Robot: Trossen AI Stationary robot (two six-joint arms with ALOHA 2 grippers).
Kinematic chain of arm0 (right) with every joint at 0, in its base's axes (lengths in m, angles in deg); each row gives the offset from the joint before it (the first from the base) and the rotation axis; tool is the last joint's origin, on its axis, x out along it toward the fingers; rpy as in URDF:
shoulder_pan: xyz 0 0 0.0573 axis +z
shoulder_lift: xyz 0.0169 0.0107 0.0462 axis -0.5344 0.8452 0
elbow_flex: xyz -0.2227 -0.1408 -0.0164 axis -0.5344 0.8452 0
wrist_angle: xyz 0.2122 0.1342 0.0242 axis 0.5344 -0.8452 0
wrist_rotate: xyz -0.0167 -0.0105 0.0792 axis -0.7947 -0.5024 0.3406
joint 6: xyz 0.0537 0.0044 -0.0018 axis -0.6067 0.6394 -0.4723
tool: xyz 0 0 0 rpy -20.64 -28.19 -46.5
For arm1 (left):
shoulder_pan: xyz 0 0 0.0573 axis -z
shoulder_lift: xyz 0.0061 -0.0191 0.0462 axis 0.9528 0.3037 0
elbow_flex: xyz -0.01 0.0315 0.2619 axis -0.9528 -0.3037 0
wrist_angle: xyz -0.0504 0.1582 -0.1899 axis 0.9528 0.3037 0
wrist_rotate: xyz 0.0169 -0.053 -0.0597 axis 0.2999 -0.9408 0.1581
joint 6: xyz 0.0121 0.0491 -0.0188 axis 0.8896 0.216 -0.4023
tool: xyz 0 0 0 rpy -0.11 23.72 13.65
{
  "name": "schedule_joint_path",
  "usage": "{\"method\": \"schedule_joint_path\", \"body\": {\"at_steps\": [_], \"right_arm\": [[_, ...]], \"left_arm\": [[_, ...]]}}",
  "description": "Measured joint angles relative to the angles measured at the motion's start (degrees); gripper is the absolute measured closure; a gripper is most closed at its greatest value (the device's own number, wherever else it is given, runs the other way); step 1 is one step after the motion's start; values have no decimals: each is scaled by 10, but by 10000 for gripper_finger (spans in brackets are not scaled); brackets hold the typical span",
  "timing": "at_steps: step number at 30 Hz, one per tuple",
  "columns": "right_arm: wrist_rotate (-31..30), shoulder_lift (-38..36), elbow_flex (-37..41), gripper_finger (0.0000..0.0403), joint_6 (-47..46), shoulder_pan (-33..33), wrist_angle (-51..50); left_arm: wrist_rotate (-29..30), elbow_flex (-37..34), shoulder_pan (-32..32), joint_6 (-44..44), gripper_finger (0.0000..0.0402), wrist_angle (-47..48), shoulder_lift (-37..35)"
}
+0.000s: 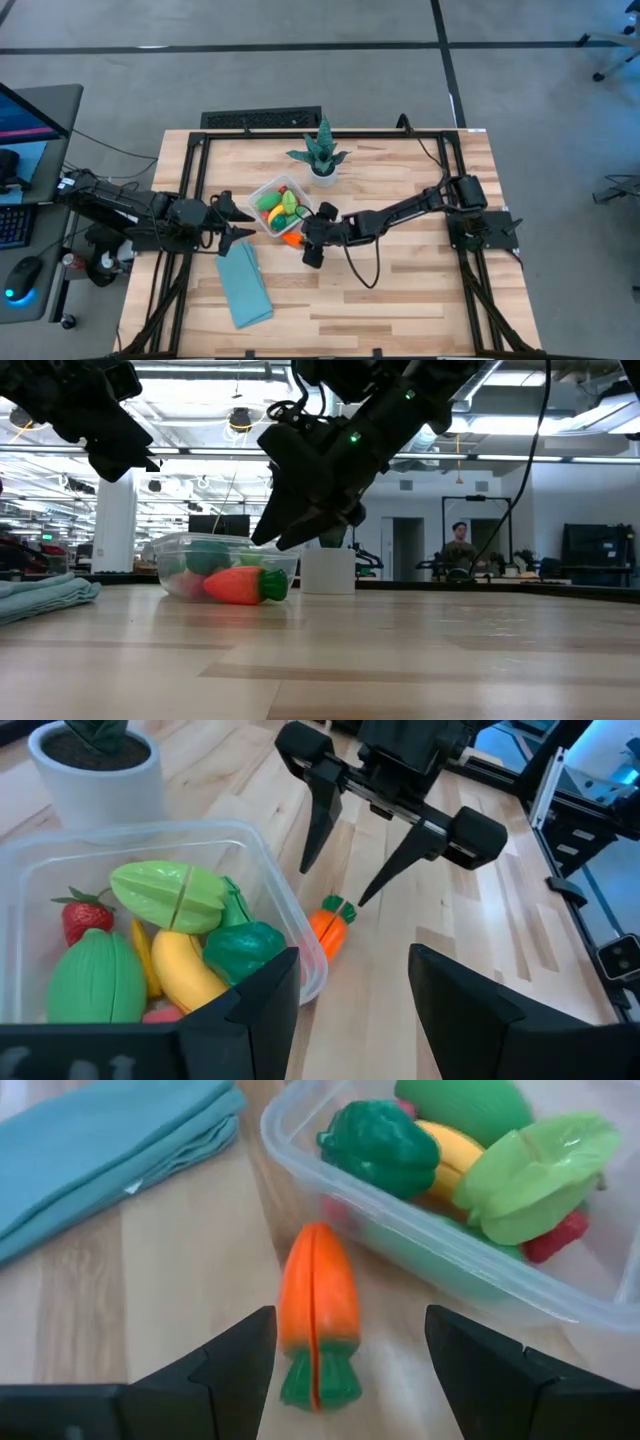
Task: Pick and placing Produce into tupperware
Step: Put the orange carrot into the transparent container
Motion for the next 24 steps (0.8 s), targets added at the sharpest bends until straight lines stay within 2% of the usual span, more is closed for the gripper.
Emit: {"method": "schedule_joint_path", "body": {"at_steps": [15, 24], "right_arm": [[8, 0, 0, 154, 19, -6, 25], [30, 55, -12, 154, -19, 0, 69]], "left_arm": [[7, 0, 0, 2, 223, 0, 0], [9, 0, 0, -5, 223, -1, 0]]}}
